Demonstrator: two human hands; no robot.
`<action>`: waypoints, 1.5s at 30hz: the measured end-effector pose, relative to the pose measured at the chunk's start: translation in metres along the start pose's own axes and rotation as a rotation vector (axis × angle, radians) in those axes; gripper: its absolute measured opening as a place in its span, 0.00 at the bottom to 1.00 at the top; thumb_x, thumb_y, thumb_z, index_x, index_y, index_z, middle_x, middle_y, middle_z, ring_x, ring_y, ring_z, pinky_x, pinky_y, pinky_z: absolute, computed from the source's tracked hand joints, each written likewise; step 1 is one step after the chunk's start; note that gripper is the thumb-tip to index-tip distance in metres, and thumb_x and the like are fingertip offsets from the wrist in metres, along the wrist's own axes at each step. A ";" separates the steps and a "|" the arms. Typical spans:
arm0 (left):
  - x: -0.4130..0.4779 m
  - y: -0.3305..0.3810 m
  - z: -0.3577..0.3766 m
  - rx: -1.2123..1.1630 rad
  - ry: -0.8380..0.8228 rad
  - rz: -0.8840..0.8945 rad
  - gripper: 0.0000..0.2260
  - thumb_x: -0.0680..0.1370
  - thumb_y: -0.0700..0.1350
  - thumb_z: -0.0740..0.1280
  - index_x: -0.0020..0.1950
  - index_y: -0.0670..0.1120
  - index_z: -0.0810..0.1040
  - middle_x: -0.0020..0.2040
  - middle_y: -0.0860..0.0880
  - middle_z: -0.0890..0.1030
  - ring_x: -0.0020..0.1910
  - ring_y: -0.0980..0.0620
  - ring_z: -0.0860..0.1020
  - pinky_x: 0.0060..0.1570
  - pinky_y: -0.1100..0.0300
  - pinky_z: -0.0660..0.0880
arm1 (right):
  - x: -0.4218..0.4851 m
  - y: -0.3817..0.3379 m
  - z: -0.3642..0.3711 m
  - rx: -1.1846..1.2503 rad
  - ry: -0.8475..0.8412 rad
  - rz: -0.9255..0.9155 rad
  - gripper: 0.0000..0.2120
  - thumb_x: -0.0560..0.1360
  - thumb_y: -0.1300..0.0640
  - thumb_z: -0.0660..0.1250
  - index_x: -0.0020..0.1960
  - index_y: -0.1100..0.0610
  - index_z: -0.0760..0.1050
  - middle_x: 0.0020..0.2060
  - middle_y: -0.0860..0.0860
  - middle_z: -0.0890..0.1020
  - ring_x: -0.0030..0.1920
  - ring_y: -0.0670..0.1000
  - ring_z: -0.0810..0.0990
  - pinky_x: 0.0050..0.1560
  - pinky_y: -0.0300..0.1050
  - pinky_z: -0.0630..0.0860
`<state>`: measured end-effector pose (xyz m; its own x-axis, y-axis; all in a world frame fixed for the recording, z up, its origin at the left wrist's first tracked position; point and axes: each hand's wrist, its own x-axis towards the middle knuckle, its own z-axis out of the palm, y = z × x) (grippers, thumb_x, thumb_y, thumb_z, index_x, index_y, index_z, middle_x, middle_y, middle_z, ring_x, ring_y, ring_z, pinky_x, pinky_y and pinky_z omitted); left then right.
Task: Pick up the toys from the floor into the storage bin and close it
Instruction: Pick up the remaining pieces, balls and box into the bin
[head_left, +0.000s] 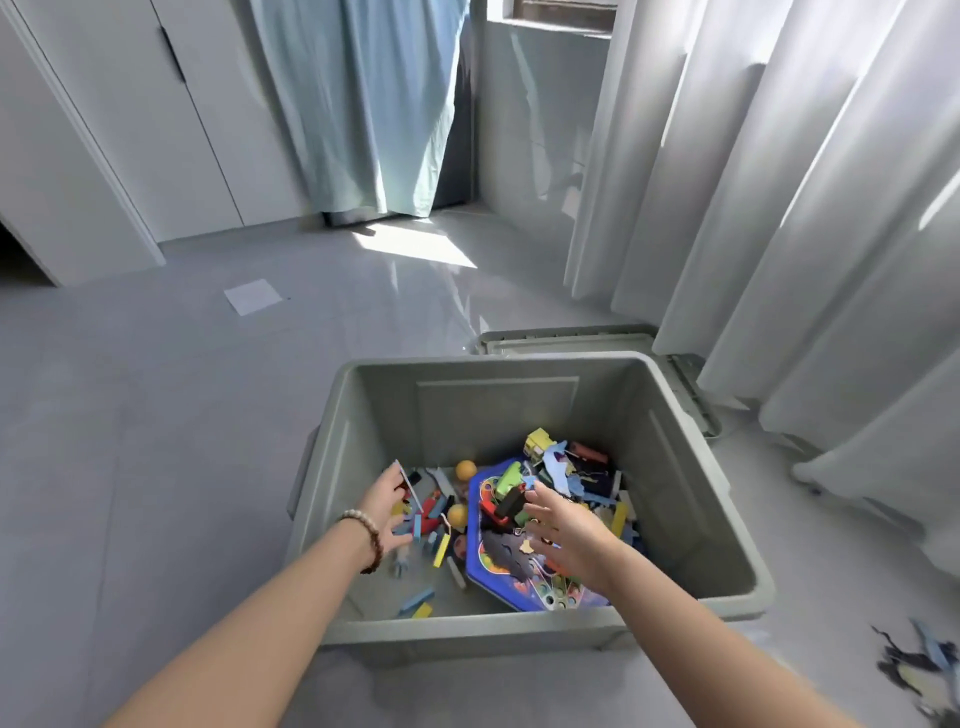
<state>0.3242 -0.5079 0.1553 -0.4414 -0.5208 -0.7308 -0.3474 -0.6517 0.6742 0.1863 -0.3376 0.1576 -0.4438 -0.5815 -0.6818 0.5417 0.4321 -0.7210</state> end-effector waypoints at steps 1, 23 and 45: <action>0.004 0.001 0.001 0.035 0.004 0.002 0.25 0.81 0.57 0.51 0.75 0.48 0.58 0.76 0.50 0.57 0.75 0.45 0.57 0.69 0.44 0.59 | -0.003 -0.001 -0.010 -0.042 0.012 -0.010 0.22 0.80 0.47 0.57 0.70 0.57 0.67 0.68 0.53 0.71 0.66 0.53 0.71 0.62 0.47 0.71; -0.143 -0.140 0.384 0.955 -0.656 0.462 0.11 0.80 0.49 0.60 0.57 0.44 0.72 0.52 0.46 0.73 0.46 0.50 0.74 0.45 0.57 0.73 | -0.326 0.138 -0.376 0.035 0.785 -0.021 0.15 0.76 0.52 0.66 0.62 0.55 0.73 0.63 0.53 0.75 0.62 0.54 0.74 0.61 0.48 0.73; -0.087 -0.447 0.454 2.003 -1.124 0.459 0.43 0.66 0.56 0.75 0.75 0.52 0.55 0.72 0.48 0.61 0.69 0.48 0.66 0.67 0.55 0.67 | -0.231 0.423 -0.442 -0.085 0.821 0.214 0.37 0.66 0.58 0.77 0.70 0.54 0.63 0.67 0.52 0.66 0.64 0.50 0.70 0.63 0.40 0.68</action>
<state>0.1421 0.0792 -0.0343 -0.5669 0.4258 -0.7052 0.1008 0.8855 0.4537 0.2020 0.2843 -0.0447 -0.7329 0.1887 -0.6536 0.6318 0.5452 -0.5510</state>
